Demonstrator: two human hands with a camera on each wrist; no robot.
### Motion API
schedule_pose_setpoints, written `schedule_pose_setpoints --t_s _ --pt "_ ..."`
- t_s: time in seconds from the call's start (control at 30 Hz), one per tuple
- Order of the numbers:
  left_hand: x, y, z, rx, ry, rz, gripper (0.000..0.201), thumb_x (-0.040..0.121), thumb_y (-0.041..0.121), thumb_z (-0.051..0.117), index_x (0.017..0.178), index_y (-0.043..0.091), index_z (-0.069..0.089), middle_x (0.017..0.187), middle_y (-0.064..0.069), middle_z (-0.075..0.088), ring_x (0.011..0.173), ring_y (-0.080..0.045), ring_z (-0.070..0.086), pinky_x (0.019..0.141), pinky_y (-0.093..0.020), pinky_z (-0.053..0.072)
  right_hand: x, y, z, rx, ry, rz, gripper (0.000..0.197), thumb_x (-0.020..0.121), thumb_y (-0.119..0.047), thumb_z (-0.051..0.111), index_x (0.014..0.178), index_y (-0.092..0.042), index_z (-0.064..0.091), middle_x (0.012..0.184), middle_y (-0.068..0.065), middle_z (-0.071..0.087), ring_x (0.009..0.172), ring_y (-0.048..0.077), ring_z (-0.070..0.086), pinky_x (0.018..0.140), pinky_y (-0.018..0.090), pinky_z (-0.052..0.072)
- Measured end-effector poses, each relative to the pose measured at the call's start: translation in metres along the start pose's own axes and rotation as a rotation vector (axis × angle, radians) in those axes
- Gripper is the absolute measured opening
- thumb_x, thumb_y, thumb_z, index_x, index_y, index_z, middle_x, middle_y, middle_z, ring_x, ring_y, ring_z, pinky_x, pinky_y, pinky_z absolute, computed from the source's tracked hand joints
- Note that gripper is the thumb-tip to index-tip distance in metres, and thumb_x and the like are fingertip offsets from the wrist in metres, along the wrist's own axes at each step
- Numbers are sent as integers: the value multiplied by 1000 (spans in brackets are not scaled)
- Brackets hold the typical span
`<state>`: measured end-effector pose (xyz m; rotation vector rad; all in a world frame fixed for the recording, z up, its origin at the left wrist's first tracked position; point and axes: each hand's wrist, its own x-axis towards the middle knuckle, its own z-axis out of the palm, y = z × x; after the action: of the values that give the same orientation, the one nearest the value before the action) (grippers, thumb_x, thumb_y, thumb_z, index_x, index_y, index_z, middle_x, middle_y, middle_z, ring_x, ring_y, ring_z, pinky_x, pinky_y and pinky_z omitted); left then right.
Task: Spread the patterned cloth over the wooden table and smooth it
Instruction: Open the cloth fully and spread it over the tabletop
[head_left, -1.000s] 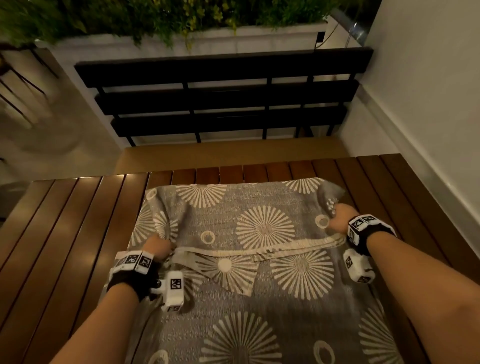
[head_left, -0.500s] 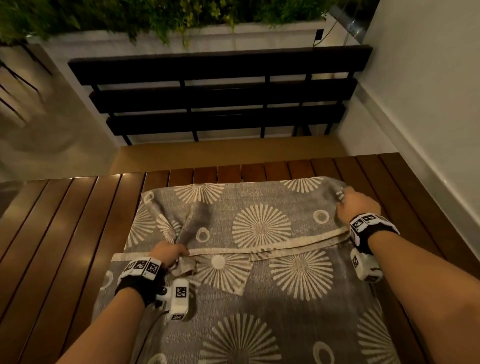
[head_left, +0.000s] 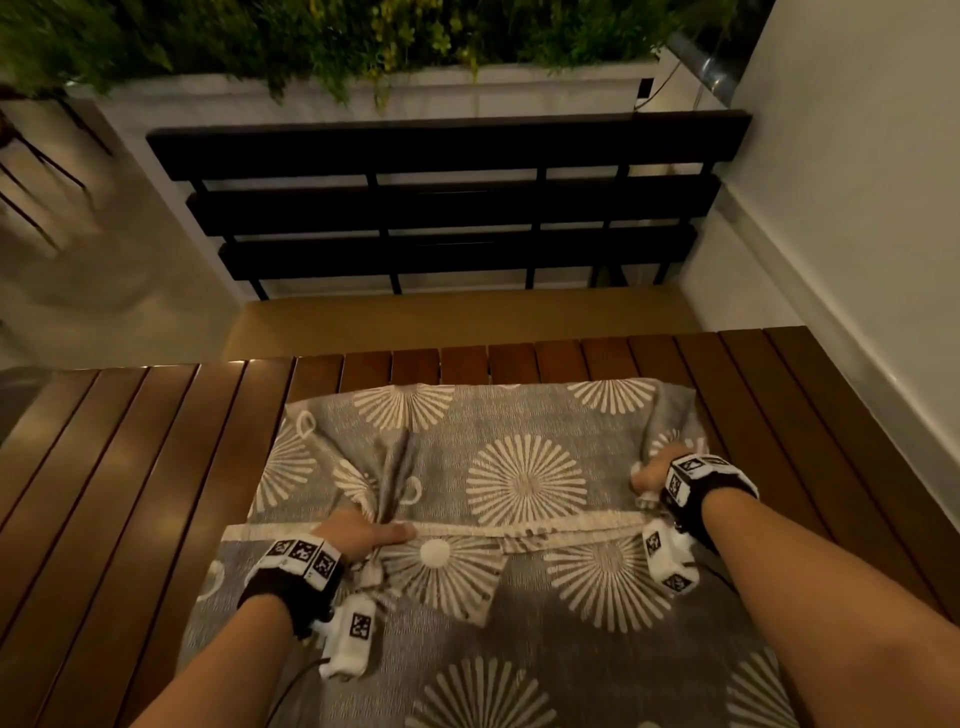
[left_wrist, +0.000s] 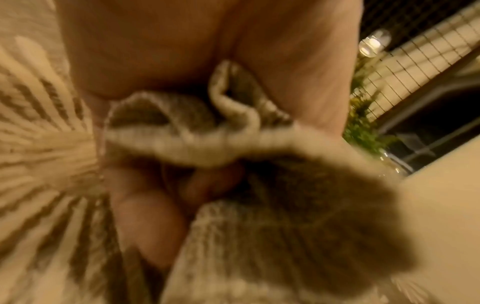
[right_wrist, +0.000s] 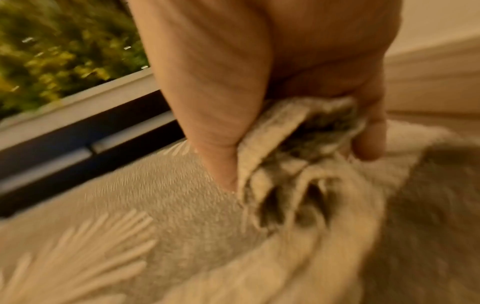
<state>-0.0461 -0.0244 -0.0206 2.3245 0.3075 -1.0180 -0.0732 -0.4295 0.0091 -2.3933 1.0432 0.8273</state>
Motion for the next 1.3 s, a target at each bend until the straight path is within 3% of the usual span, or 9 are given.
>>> schedule_pose_setpoints --t_s 0.17,0.23,0.33,0.4,0.5,0.63,0.83,0.97,1.3 --pt "3 30 -11 151 -208 83 69 47 60 81 102 21 70 116 -5 67 103 -23 61 93 -38 49 14 -17 -14 -261 -160 -151 21 77 -30 57 86 -11 58 90 11 58 85 22 61 65 27 45" --pt "0 55 -26 64 -189 82 30 70 46 76 90 24 70 118 -5 64 107 -25 58 91 -35 47 17 -29 -30 25 -200 -224 16 88 -19 53 72 -16 52 73 2 49 61 10 52 52 18 42" --pt "5 89 -56 -483 -90 70 70 62 69 72 113 23 64 124 -9 58 114 -35 56 94 -43 48 13 -57 -58 1095 -302 -160 21 96 -15 44 79 -12 56 69 8 57 44 11 58 41 21 48" --pt "6 110 -71 -1223 -257 346 78 67 79 57 119 21 66 130 -15 56 119 -37 56 94 -50 50 12 -71 -77 1697 -446 -267 33 96 -39 44 107 -12 60 90 12 69 77 18 67 66 29 56" --pt "-5 134 -97 -1637 -370 619 100 70 90 26 133 16 49 140 -14 48 134 -36 41 109 -54 32 6 -80 -94 1703 -454 -446 82 83 -72 32 148 -22 28 141 0 45 131 26 42 113 45 29" --pt "7 132 -93 -1182 -210 500 99 76 86 8 151 23 18 158 -2 21 146 -25 17 119 -46 9 6 -75 -74 1227 -405 -428 72 92 -66 27 151 -25 22 158 -2 23 145 20 20 118 45 12" --pt "31 75 -34 -264 -120 363 106 54 82 63 143 30 38 150 4 38 135 -19 39 113 -39 29 20 -56 -13 265 -60 -512 24 93 -17 57 105 3 66 110 27 65 102 39 62 95 47 46" --pt "39 56 2 576 -67 420 112 60 81 60 150 36 11 161 -6 3 146 -38 3 116 -55 16 14 -61 9 -199 37 -720 48 91 -32 57 135 -14 50 137 12 50 121 28 51 103 38 42" --pt "30 37 26 721 20 379 102 71 67 65 145 51 -4 159 0 -19 145 -34 -15 113 -61 5 -5 -65 59 -558 -66 -846 103 70 -73 56 151 -39 2 161 -2 -13 148 29 -7 117 54 8"
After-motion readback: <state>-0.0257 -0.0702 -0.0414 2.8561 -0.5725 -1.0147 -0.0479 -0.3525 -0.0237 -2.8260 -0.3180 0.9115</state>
